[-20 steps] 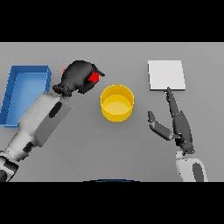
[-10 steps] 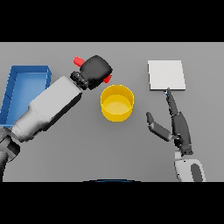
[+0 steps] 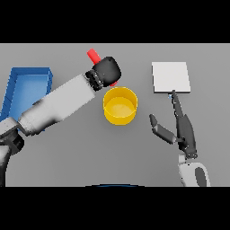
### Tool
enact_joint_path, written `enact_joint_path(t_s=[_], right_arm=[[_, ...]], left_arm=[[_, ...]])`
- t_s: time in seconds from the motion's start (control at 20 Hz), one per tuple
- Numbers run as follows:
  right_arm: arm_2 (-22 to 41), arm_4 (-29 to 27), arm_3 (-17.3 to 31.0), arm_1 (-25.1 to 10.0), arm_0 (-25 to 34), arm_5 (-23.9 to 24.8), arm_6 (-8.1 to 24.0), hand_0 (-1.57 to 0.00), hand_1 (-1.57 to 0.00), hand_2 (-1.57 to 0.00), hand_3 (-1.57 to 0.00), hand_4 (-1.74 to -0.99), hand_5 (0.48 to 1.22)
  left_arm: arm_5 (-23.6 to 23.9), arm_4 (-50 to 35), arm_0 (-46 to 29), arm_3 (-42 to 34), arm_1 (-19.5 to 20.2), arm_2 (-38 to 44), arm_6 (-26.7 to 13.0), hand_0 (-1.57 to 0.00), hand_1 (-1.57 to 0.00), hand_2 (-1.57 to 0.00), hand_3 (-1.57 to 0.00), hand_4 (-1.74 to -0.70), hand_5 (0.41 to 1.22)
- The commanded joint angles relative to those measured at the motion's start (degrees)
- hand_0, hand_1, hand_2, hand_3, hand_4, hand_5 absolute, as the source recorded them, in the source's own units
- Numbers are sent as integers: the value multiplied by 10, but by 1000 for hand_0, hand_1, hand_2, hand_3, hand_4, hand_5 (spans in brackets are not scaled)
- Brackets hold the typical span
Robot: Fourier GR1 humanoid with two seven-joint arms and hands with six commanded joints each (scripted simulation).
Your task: Pick up the red beaker and tilt it to pour out 1 green nut into yellow bowl. Pick up the yellow bowl and place it on the metallic measuring scale.
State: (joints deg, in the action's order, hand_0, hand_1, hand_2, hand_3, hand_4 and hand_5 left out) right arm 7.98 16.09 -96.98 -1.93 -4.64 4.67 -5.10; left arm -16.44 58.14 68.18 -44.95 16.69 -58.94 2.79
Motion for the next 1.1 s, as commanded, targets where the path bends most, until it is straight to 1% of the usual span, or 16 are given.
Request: enact_joint_path(t_s=[0.0, 0.05, 0.1, 0.15, 0.2, 0.25, 0.3, 0.35, 0.45, 0.6, 0.7, 0.75, 0.8, 0.85, 0.95, 1.05], right_arm=[[-2, -4, -4, 1, -1, 0, 2, 1, 1, 1, 1, -1179, 635], [0, -5, -2, 6, 0, 2, -3, 1, 1, 1, 1, -1180, 630], [1, -4, 2, 8, 4, 2, 4, 1, 1, 1, 1, -1179, 627], [-1, -1, -3, 4, -3, 4, 0, 1, 1, 1, 1, -1169, 624], [-5, -5, -5, 0, -1, 2, 5, 1, 1, 1, 1, -1167, 626], [-3, -6, 2, 3, 3, 1, 5, 1, 1, 1, 1, -1164, 625], [0, -6, -6, 5, -1, 1, 0, 1, 1, 1, 1, -1165, 626], [-1, -1, 2, 5, 2, 5, 1, 1, 1, 1, 1, -1162, 627], [0, 9, -5, 3, 1, 10, 5, 1, 1, 1, 1, -1157, 629], [2, 16, -6, 0, -3, 13, 0, 1, 1, 1, 1, -1160, 635], [3, 10, 1, 7, -2, 12, 3, 1, 1, 1, 1, -1154, 634], [5, 12, -4, 6, -6, 11, -3, 1, 1, 1, 1, -1151, 634], [-1, 5, -3, 2, -2, 8, -1, 1, 1, 1, 1, -1154, 635], [-3, 0, -2, 2, -1, 6, -2, 1, 1, 1, 1, -1152, 635], [-2, -4, 2, 7, 3, 5, -2, 1, 1, 1, 1, -1157, 638], [2, -4, -2, 6, -5, 0, -18, 1, 1, 1, 1, -1150, 649]], left_arm=[[1, 8, 9, 6, -1, -13, 7, -1571, -1571, -1571, -1571, -1734, 1220], [11, 16, 12, 11, -3, -28, 16, -1571, -1571, -1571, -1571, -1735, 1220], [19, 24, 17, 19, -8, -43, 26, -1571, -1571, -1571, -1571, -1735, 1221], [23, 39, 26, 25, -12, -63, 25, -1571, -1571, -1571, -1571, -1735, 1221], [30, 52, 33, 30, -13, -79, 24, -1571, -1571, -1571, -1571, -1735, 1221], [26, 59, 43, 33, -19, -92, 23, -1571, -1571, -1571, -1571, -1735, 1221], [29, 64, 50, 41, -24, -103, 26, -1571, -1571, -1571, -1571, -1735, 1221], [28, 69, 58, 39, -24, -115, 30, -1571, -1571, -1571, -1571, -1734, 1221], [26, 80, 66, 35, -23, -137, 28, -1571, -1571, -1571, -1571, -1733, 1221], [29, 90, 84, 47, -36, -164, 30, -1571, -1571, -1571, -1571, -1727, 1221], [28, 97, 95, 49, -45, -182, 28, -1571, -1571, -1571, -1571, -1722, 1221], [27, 97, 99, 46, -43, -188, 33, -1571, -1571, -1571, -1571, -1720, 1221], [29, 94, 106, 42, -37, -192, 42, -1571, -1571, -1571, -1571, -1720, 1221], [34, 95, 119, 52, -41, -197, 47, -1571, -1571, -1571, -1571, -1721, 1221], [31, 87, 152, 65, -35, -196, 58, -1571, -1571, -1571, -1571, -1721, 1221], [42, 89, 194, 82, -17, -196, 57, -1571, -1571, -1571, -1571, -1722, 1221]])
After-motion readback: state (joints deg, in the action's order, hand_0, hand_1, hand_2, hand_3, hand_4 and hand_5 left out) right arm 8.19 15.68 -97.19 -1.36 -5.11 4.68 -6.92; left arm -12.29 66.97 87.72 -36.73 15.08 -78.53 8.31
